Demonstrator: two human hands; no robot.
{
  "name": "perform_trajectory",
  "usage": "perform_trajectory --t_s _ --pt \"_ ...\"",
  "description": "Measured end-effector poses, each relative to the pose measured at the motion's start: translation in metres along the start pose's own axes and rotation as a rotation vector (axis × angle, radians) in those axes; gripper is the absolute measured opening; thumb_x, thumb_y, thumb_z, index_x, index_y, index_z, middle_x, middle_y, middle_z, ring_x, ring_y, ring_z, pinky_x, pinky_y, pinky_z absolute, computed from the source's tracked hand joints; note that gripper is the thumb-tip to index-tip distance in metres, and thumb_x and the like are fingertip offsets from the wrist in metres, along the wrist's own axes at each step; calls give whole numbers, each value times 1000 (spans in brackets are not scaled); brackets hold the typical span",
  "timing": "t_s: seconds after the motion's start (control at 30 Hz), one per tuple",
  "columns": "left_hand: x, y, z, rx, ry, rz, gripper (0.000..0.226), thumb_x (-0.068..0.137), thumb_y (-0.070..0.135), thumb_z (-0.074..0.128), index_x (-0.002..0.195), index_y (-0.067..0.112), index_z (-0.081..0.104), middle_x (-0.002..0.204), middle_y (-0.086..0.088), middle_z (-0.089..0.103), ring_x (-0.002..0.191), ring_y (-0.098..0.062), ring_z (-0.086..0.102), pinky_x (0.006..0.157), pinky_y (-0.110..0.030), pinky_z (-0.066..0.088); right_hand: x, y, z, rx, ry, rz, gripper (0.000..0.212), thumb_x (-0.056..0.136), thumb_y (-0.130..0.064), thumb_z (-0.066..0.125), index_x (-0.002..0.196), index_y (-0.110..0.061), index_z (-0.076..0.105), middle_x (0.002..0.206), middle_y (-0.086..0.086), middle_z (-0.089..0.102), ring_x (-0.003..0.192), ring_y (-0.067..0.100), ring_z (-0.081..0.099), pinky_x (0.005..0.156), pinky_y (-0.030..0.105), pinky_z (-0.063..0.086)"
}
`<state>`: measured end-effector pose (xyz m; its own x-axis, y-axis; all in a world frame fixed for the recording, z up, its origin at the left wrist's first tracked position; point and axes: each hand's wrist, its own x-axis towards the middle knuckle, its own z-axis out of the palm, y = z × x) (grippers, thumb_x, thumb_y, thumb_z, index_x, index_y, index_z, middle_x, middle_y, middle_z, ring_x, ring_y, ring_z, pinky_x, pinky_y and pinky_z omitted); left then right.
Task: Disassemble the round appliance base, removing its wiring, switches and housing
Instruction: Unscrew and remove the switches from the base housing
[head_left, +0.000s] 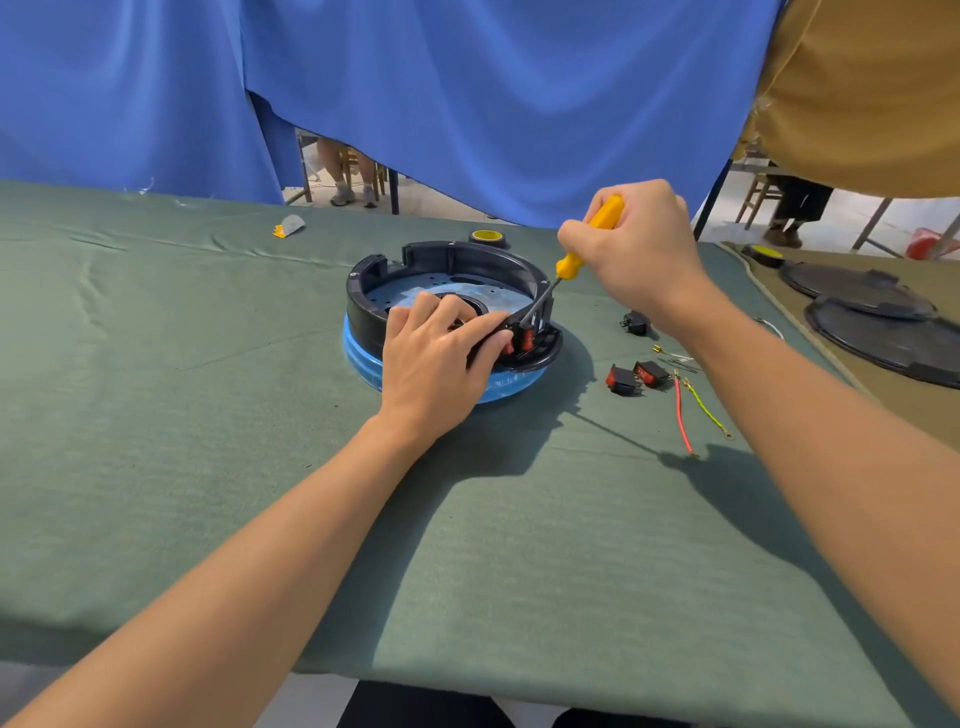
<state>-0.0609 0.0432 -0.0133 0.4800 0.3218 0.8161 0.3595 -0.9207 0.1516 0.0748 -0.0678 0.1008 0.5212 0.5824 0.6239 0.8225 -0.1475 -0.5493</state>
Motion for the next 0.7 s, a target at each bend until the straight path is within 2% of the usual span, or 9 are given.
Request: perform_trajectory --t_s 0.1,0.2,0.27,0.33,0.43,0.6,0.7 --pt "0 0 1 1 4 -2 24 93 37 61 107 24 75 91 3 67 88 -26 55 76 -38 35 4 -1 2 -61 -44 -52 32 77 -17 63 64 11 56 45 2 35 52 16 29 53 23 26" --pt "0 0 1 1 6 -12 25 93 38 60 107 25 75 91 3 67 89 -25 55 77 -37 35 8 -7 8 -155 -161 -155 35 75 -23 61 64 9 58 45 2 37 51 18 31 53 21 31" --pt "0 0 2 -2 3 -16 26 93 39 59 108 25 75 91 4 67 89 -24 55 77 -37 34 12 -11 15 -213 -228 -222 38 73 -27 58 62 10 55 49 10 36 54 22 28 58 32 37" --pt "0 0 1 -5 2 -16 26 93 39 59 108 25 75 91 4 67 90 -24 55 77 -37 34 16 -13 22 -243 -271 -258 35 74 -23 61 60 8 51 54 14 36 55 22 27 55 38 36" --pt "0 1 1 -5 8 -19 25 93 38 60 108 25 75 91 4 67 89 -25 55 77 -37 34 22 -15 32 -271 -351 -278 31 72 -20 61 55 -2 44 54 12 30 53 19 23 54 36 30" --pt "0 1 1 -15 24 -24 24 92 37 62 106 25 76 88 4 67 88 -25 56 76 -37 34 28 -22 43 -314 -370 -273 36 74 -21 60 53 -10 32 54 6 27 53 18 23 56 35 30" --pt "-1 1 2 -9 36 -22 22 91 36 64 105 24 76 85 3 67 85 -26 56 74 -38 36 12 -23 39 -356 -289 -300 36 76 -20 58 53 -14 31 52 3 27 51 19 24 53 29 26"
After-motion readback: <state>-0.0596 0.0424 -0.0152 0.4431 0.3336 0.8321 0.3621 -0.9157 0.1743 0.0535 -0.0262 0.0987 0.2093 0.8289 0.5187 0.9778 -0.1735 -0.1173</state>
